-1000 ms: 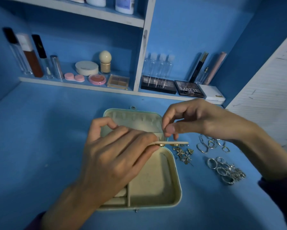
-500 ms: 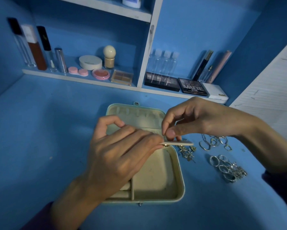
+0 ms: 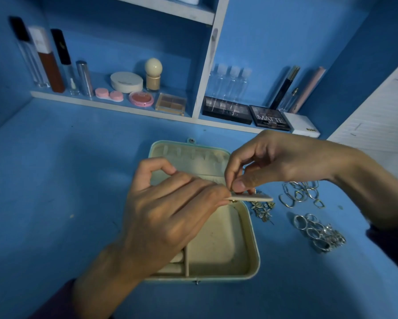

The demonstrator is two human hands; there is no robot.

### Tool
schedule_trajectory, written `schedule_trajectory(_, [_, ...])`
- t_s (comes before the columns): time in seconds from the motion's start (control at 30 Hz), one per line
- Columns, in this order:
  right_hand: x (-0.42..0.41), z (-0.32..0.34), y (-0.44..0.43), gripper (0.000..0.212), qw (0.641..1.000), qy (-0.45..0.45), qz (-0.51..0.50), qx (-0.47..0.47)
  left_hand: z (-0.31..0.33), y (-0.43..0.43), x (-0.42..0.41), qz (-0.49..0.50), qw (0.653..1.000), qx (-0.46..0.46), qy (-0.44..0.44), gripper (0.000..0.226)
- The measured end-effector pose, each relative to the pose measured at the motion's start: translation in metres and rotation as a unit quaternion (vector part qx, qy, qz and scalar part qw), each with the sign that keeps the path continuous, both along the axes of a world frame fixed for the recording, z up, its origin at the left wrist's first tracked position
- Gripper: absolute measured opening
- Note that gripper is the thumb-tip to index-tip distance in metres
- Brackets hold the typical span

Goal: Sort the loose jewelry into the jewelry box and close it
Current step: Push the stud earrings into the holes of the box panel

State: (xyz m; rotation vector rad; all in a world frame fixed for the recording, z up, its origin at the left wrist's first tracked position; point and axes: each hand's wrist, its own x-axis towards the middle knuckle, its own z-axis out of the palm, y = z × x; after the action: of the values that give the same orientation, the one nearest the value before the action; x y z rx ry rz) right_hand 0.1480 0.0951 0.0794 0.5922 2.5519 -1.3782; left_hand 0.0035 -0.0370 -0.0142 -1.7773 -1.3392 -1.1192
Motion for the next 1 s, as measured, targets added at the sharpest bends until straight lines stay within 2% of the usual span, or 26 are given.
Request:
schedule_trajectory(0.27, [-0.004, 0.005, -0.001, 0.006, 0.998, -0.039, 0.031, 0.026, 0.000, -0.001, 0.000, 0.002, 1.000, 0.003, 0.002, 0.017])
schedule_trajectory(0.7, [-0.014, 0.011, -0.001, 0.017, 0.994, -0.087, 0.061, 0.024, -0.002, -0.002, 0.001, -0.006, 1.000, 0.002, 0.006, 0.012])
schedule_trajectory(1.0, [-0.012, 0.008, -0.001, 0.016, 0.993, -0.092, 0.067, 0.043, -0.003, -0.002, 0.001, 0.003, 1.000, 0.007, 0.009, 0.012])
